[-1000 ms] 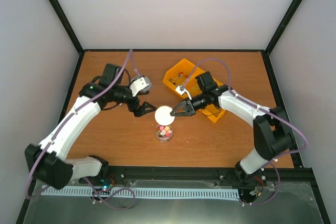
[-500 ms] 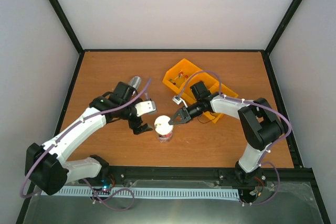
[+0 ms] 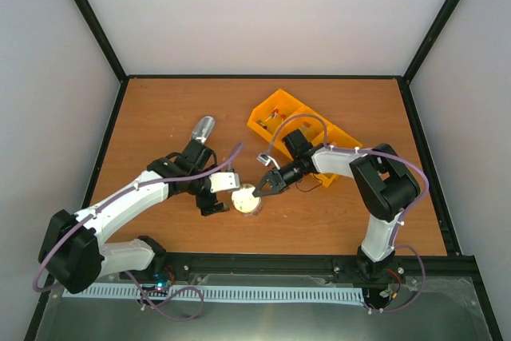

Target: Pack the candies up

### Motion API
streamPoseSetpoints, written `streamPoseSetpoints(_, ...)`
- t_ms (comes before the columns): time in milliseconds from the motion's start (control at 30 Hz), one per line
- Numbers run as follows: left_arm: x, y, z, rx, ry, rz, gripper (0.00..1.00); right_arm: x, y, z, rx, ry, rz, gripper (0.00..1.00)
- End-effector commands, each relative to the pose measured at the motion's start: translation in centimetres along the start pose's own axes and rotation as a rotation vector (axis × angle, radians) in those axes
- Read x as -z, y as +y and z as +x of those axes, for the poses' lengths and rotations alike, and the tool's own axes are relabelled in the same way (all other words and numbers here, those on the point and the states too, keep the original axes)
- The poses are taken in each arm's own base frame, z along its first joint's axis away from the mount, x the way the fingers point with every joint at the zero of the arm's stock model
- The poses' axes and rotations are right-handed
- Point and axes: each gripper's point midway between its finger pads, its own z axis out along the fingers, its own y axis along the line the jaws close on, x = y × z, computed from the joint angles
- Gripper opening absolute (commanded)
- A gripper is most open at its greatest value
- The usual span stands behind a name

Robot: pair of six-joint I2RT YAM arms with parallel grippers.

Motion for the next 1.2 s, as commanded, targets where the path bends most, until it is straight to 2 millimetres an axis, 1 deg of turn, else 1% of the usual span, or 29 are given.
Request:
streamPoseSetpoints(0,-0.8,0.3,-0.6,-0.068,-0.011,-0.026,0.91,-0.3,0.2,-0.7,0.012,0.006,-0.020,0.09)
streamPoseSetpoints(133,-2.1,-0.2,-0.4,-0.086,0.023,-0.016,0.87,-0.2,0.1,-0.8,0.019,0.007,-0.012,0.10)
streamPoseSetpoints(233,-3.1,-0.4,-0.3,-0.086,0.051,-0.019,0.81,-0.3,0.0,-0.9,0.019,0.009,-0.007,0.10)
streamPoseSetpoints(300,-3.6,-0.1,-0.2,-0.072,0.066,-0.033,0.77,-0.3,-0.1,-0.9,0.020,0.012,-0.004,0.10)
streamPoseSetpoints(400,-4.1,0.2,0.0,-0.052,0.072,-0.047,0.73,-0.3,-0.3,-0.9,0.015,0.017,0.000,0.10)
streamPoseSetpoints(600,-3.7,0.1,-0.8,-0.037,0.026,-0.046,0.68,-0.4,-0.7,-1.0,0.012,0.020,0.019,0.11)
streamPoseSetpoints(700,-3.6,-0.1,-0.9,-0.037,0.017,-0.044,0.66,-0.3,-0.9,-1.1,0.010,0.017,0.032,0.12)
streamPoseSetpoints(867,-4.0,-0.6,-0.6,-0.017,0.011,-0.020,0.64,-0.3,-1.0,-1.2,0.011,0.014,0.038,0.13)
streamPoseSetpoints(1033,-4.1,-0.7,-0.6,0.005,-0.007,-0.025,0.62,-0.2,-1.0,-1.4,0.022,0.010,0.058,0.19)
streamPoseSetpoints(1167,-4.1,-0.6,-0.8,0.023,-0.014,-0.031,0.60,-0.1,-1.0,-1.7,0.034,0.006,0.079,0.27)
